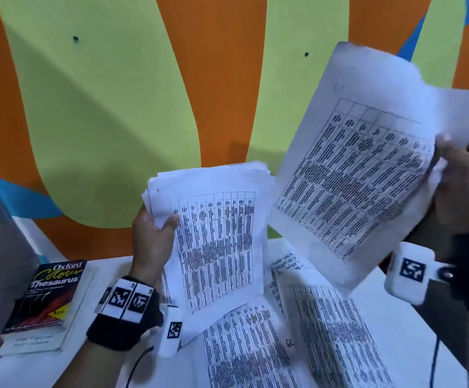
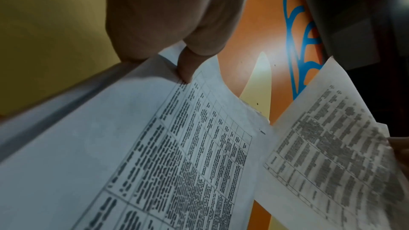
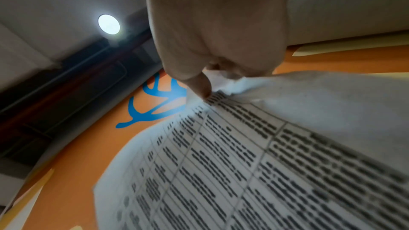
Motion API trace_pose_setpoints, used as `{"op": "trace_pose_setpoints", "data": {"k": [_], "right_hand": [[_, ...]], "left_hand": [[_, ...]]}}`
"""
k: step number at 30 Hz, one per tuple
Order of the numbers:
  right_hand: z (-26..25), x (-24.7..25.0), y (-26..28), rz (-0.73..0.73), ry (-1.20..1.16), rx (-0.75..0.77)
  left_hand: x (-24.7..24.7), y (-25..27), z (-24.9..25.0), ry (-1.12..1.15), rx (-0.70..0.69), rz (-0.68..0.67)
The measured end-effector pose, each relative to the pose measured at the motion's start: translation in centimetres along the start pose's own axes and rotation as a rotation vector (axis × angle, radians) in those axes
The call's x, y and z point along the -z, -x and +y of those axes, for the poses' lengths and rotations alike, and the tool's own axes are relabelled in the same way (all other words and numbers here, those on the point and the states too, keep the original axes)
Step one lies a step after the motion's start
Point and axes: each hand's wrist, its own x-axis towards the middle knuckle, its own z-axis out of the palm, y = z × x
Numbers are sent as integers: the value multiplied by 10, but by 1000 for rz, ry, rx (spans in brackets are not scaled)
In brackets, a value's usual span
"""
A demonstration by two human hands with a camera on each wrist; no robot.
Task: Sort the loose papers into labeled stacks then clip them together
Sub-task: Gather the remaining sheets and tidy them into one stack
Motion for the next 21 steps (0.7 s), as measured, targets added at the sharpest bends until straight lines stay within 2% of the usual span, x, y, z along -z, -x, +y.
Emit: {"op": "trace_pose_setpoints", "data": {"k": [5,12,16,19,21], "right_hand": [[4,1,1,-190,-161,-127],[2,-7,9,-324,-473,-337],[25,-40,23,-465,-422,-442],[49,-76,40,-426,-338,-478],[60,-99,58,-408,-233,-448]], "left_hand": [[0,-7,-1,-30,9,8],[6,-15,-7,-58,18,21],[-1,-13,7,-22,-39,-23],[-7,-10,16,43,-51,-93],[-13,-6,20,99,-35,-130]]}}
